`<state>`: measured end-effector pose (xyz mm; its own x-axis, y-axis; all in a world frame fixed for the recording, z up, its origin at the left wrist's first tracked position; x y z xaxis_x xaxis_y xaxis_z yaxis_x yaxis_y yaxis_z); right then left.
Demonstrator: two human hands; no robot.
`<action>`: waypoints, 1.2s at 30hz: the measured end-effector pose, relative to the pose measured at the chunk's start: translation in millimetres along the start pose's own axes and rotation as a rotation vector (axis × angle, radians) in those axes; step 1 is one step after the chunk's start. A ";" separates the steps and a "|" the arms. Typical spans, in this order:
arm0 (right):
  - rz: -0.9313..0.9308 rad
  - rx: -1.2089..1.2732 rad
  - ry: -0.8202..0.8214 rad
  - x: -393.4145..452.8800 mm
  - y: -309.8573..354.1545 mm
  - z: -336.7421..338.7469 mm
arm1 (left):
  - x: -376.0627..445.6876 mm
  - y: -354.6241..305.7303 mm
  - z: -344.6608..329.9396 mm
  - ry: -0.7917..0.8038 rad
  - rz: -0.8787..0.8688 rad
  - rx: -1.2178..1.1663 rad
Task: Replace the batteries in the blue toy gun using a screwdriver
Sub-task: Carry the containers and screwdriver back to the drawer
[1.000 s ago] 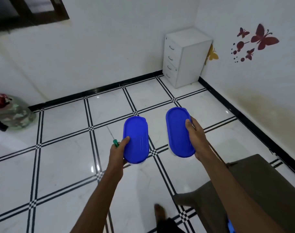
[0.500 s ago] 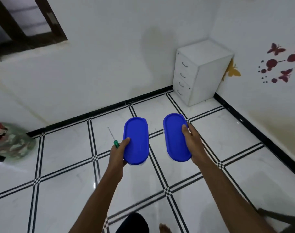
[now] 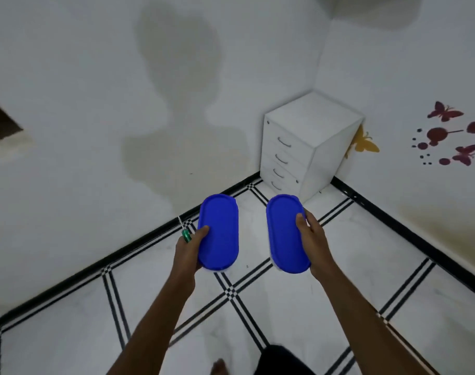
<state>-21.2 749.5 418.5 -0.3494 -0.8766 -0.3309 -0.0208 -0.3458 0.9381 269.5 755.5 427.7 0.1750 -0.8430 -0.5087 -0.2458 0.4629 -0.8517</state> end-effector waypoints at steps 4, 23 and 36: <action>-0.012 0.020 -0.044 74.4 15.0 -23.6 | 87.3 -49.6 -37.4 0.083 -0.002 0.047; -0.296 -0.177 -0.163 619.1 -101.9 -105.0 | 606.3 -43.6 -274.1 0.100 0.226 0.329; -0.277 -0.307 -0.272 834.5 -232.8 -156.7 | 835.8 54.2 -301.5 0.255 0.280 0.498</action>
<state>-161.2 46.1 -92.0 -0.6026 -0.6326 -0.4865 0.1154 -0.6723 0.7312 115.0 -6.6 -5.5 -0.0801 -0.6815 -0.7275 0.2353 0.6963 -0.6781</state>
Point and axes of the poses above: each hand's wrist, its own x-axis towards the middle knuckle, its own z-axis out of the back of the hand, y = z × x, the point moved 6 cm from there along x, towards the middle knuckle, and after that the axes turned 2 degrees about -y, right-handed, at the moved point
